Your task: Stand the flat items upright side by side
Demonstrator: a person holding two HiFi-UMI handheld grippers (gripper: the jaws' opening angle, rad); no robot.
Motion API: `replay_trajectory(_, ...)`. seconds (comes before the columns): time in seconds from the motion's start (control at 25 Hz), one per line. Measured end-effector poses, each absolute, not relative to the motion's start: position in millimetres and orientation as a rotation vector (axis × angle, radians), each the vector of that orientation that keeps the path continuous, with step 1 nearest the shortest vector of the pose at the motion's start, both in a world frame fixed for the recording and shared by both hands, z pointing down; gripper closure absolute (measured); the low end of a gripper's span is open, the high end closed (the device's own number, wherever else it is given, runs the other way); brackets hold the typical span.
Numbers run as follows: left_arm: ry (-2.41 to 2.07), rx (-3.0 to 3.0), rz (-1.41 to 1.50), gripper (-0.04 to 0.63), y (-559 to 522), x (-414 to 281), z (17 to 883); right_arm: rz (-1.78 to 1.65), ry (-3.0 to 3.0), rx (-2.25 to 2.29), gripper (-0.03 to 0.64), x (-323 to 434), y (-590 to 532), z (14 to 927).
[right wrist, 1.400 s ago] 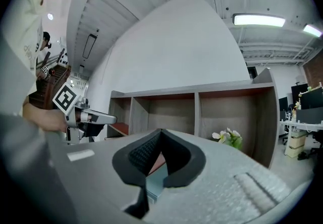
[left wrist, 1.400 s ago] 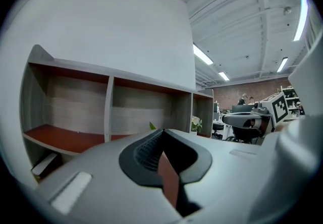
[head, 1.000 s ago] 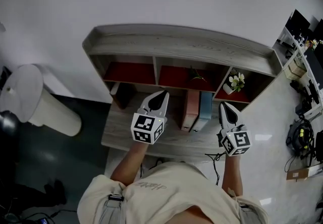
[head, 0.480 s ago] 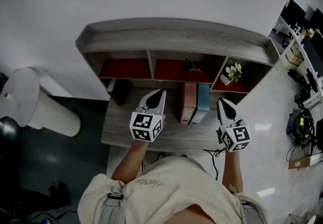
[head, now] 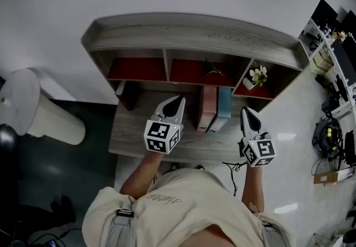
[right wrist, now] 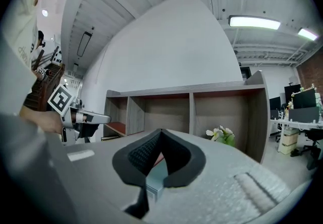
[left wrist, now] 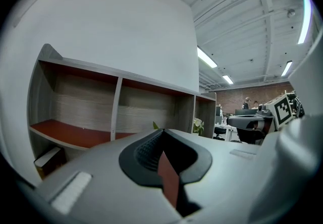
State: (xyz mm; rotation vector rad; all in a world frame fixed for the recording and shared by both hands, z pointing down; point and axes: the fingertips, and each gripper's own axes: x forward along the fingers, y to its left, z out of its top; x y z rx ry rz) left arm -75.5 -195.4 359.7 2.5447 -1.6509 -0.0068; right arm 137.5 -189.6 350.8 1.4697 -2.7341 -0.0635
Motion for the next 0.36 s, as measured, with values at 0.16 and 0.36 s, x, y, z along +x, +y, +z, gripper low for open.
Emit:
replay_trajectory(0.16, -1.622, 2.526, 0.008, 0.583, -194.6, -78.5, 369.6, -0.023, -2.714, 1.495, 0.615, 135.4, -186.8, 360.0)
replay_trajectory(0.36, -1.583, 2.532, 0.030, 0.583, -196.3, -87.2, 380.5, -0.019, -2.689, 1.569, 0.615, 128.9, -187.1, 370.1)
